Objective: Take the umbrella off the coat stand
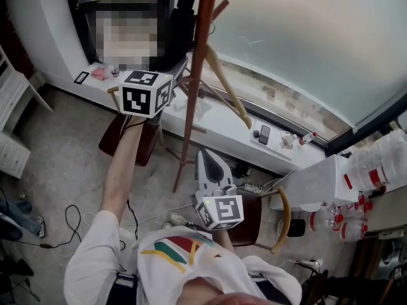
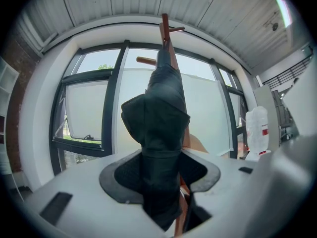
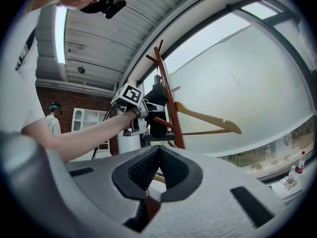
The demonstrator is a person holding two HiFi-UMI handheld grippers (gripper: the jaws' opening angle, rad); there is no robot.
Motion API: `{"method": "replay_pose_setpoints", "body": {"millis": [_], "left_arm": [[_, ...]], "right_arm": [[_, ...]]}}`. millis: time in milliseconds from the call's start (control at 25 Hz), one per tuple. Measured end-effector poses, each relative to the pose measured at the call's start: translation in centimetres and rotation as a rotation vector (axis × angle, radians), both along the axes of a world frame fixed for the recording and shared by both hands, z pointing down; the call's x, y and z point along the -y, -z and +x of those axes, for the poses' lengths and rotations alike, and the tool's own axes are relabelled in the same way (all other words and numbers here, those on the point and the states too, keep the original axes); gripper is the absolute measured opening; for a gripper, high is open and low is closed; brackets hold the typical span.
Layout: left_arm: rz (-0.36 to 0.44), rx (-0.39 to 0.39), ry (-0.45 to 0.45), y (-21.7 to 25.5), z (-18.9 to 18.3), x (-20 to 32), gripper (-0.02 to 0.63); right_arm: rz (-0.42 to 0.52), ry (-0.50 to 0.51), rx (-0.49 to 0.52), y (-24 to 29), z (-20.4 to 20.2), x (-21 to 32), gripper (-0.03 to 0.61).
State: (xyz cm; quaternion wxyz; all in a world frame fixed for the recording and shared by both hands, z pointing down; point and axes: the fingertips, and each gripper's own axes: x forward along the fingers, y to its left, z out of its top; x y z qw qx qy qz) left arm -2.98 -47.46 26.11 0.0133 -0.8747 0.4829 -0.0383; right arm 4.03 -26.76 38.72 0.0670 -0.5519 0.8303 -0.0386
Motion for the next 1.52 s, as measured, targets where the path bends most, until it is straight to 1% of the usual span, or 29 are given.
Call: {"method": "replay_pose_setpoints", "body": {"millis": [360,760,960,1200,1520], "left_arm": [[0.036,-0.008,0.037,2.0,-1.9,-0.2,0.212],[0.074,-0.025,0.035,4.7,-2.0,-0.8,0.212],[0.107,-0.054,0.035,6.6,-2.3,-1.5,0.212],[0.149,-0.062,0.024,8.9,-2.5,-2.2,0.212],[0.204,-0.078,0.034,12.1,-2.7,-3.2,0.212]], "right_arm": [[0.020,0.011,-0.007,0.7,-0.8,-0.2,0.000],[0.072,0.015,-0.023,2.7,-1.0,-0.7,0.000],[0.095,0.017,-0.028,3.4,-1.1,-1.0,0.000],[0.111,0.011,-0.038,3.9,-1.0,-1.5,0.000],[0.120,-0.003,-0.040,4.2,-0.5,-2.2,0.000]]}}
